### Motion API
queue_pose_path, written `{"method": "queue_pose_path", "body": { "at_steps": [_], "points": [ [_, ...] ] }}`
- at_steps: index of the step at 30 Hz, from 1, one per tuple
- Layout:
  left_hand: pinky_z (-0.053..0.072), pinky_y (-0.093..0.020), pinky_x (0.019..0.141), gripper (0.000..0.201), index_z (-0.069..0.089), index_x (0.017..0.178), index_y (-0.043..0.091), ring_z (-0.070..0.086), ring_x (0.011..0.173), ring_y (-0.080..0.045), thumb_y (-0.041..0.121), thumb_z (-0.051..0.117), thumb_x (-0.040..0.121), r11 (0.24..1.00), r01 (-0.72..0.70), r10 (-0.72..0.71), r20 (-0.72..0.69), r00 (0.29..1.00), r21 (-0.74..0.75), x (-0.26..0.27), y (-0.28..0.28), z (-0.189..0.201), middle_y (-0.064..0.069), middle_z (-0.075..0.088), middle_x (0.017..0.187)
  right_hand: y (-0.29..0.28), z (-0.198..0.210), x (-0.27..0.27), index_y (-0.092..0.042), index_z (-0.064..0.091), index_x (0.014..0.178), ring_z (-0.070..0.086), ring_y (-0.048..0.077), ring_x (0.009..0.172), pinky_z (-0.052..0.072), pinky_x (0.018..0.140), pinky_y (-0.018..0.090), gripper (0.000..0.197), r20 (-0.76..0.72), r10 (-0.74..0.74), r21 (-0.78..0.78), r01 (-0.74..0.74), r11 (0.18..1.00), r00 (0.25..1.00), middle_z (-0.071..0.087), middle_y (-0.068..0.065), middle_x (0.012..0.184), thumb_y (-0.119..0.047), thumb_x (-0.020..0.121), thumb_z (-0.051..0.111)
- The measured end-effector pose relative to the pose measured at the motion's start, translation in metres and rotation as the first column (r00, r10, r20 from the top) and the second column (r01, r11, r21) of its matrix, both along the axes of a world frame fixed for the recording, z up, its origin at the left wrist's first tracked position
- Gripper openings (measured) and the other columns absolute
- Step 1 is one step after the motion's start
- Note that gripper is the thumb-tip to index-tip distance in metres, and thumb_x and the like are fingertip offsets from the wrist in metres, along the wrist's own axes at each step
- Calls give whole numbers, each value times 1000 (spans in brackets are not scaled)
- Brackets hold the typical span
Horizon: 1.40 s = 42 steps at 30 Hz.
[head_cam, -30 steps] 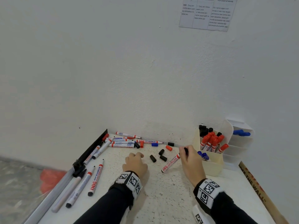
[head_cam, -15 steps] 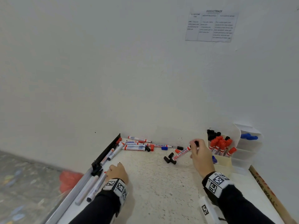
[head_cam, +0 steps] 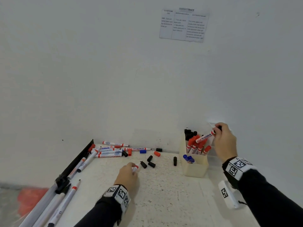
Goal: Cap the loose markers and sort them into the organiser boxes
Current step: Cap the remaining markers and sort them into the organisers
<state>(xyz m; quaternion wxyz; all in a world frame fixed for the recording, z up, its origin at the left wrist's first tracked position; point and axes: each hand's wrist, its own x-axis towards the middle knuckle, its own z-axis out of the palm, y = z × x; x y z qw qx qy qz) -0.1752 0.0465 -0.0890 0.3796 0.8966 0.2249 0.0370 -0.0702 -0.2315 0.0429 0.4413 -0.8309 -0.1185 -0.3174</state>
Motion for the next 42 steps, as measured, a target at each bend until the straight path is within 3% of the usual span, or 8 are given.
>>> {"method": "queue_pose_path", "body": {
  "at_steps": [7,11,16,24,30,34,38,42],
  "points": [
    [43,-21,77,30,53,124,21,54,86,-11,20,47,95,1000,6,-5,84,996,-6,15,-12,5,-3,63,113,3,-15,19,-9,57,106,59,17,82,40,57,11,18,-256,128,-280,-200,939,958,59,6,92,-10,97,41],
    [47,-23,80,30,55,123,21,56,87,-12,25,50,94,999,12,-9,66,998,-38,18,-13,4,-2,63,111,12,3,16,-7,51,121,62,17,85,42,65,12,26,-96,99,-137,-111,984,990,57,3,98,-13,98,39],
    [42,-21,75,30,55,123,17,53,84,-10,28,48,95,998,3,2,86,996,-62,16,-16,3,-2,63,111,17,25,39,-1,53,113,59,27,96,39,79,25,22,116,-4,-59,10,998,993,61,18,106,-8,96,42],
    [44,-22,74,25,57,116,17,54,82,-10,25,51,93,992,-34,44,83,996,-119,18,-16,-1,3,56,95,25,-4,70,1,59,104,54,28,90,37,77,28,18,-118,-31,-319,-8,948,992,59,21,103,-6,94,45],
    [47,-21,78,27,56,119,18,55,85,-9,24,51,93,991,-28,41,95,995,-128,20,-15,-5,3,59,100,34,-6,83,-1,61,102,57,31,92,42,81,34,15,-120,-87,-309,46,950,989,61,17,99,-8,91,54],
    [45,-20,79,27,55,120,19,52,85,-8,23,51,93,991,-32,45,99,994,-132,20,-14,-5,-1,61,112,43,-24,98,-1,65,96,57,27,87,40,86,34,39,-398,-221,-606,-74,792,890,64,12,91,-29,98,37],
    [47,-22,80,27,55,119,19,53,87,-10,24,51,93,991,-29,41,86,995,-133,21,-14,-5,-2,61,113,50,-25,97,-4,58,117,52,29,115,33,103,38,37,-293,-122,-612,-89,786,948,57,14,126,-26,99,35],
    [48,-25,84,27,55,119,20,54,90,-12,25,51,92,992,-34,42,66,997,-122,22,-14,-7,-1,60,112,55,-32,97,-10,33,141,32,25,136,25,114,39,48,-510,-56,-684,-365,631,859,27,5,152,-33,100,29]
  ]
}}
